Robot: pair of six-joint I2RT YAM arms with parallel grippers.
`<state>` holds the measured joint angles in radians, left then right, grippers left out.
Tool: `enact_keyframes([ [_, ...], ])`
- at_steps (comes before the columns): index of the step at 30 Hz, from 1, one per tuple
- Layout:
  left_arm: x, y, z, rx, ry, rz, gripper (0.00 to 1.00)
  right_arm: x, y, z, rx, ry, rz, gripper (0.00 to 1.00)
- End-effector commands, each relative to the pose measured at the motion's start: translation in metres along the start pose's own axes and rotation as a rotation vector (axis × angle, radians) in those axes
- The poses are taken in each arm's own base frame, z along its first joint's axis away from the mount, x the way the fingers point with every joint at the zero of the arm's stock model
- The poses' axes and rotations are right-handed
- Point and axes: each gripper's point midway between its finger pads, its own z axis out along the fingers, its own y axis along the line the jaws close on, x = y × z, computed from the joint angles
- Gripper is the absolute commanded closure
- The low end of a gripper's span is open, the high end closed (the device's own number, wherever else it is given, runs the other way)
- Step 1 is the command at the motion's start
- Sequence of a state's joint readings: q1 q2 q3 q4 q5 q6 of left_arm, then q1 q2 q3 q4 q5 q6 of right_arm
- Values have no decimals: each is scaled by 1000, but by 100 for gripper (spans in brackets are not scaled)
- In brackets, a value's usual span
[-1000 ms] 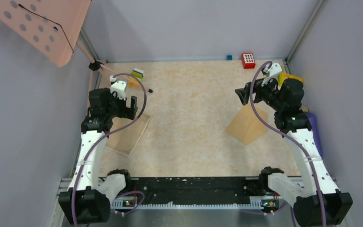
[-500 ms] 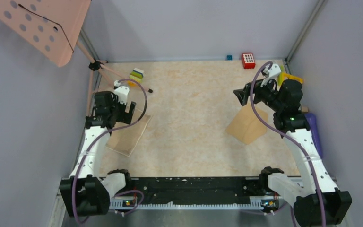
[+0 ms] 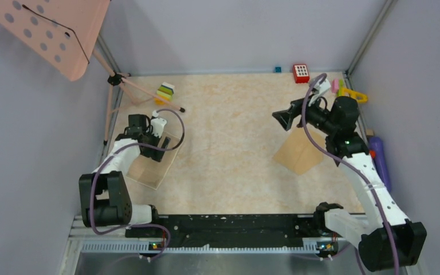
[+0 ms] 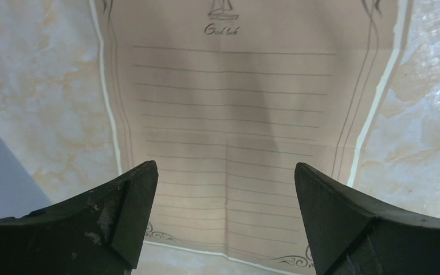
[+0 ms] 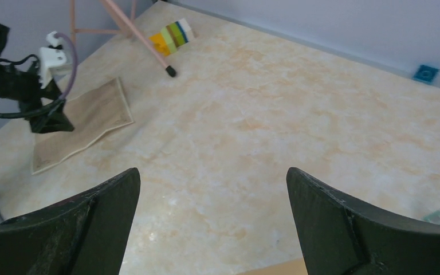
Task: Place the letter into the envelope and seal it
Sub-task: Move the letter to the center of the board.
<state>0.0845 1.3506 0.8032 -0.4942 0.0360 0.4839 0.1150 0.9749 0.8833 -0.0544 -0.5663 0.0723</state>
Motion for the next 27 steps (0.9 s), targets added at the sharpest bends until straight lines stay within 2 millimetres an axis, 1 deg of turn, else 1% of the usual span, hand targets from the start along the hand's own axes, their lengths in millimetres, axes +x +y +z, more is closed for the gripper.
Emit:
enact_keyframes([
  [1, -19, -10, 2, 78, -72, 12, 6, 13, 50, 32, -204, 34, 95, 5],
  [3, -20, -15, 5, 112, -73, 1, 6, 22, 71, 48, -267, 74, 136, 6],
  [4, -20, -20, 6, 140, -69, -4, 6, 32, 80, 60, -296, 112, 174, 7],
  [6, -20, -28, 10, 191, -57, -23, 6, 45, 96, 79, -354, 166, 243, 9],
  [9, -20, -38, 17, 248, -44, -52, 6, 76, 121, 111, -424, 278, 351, 14],
  [11, -18, -42, 23, 273, -25, -76, 6, 98, 135, 132, -453, 351, 403, 15],
  [13, -18, -45, 27, 295, -12, -92, 6, 116, 147, 152, -466, 402, 461, 15],
  [17, -21, -56, 32, 366, 0, -127, 6, 134, 161, 186, -460, 409, 543, 16],
  [19, -27, -61, 32, 402, -1, -147, 6, 143, 166, 202, -449, 410, 575, 16],
  [23, -39, -74, 30, 503, -25, -182, 6, 171, 176, 232, -435, 475, 681, 19],
  [25, -47, -82, 28, 562, -38, -199, 6, 177, 180, 247, -446, 495, 725, 19],
  [26, -50, -85, 28, 590, -42, -212, 6, 188, 180, 252, -441, 520, 744, 19],
  [27, -54, -89, 27, 624, -47, -222, 6, 194, 181, 257, -434, 535, 749, 19],
])
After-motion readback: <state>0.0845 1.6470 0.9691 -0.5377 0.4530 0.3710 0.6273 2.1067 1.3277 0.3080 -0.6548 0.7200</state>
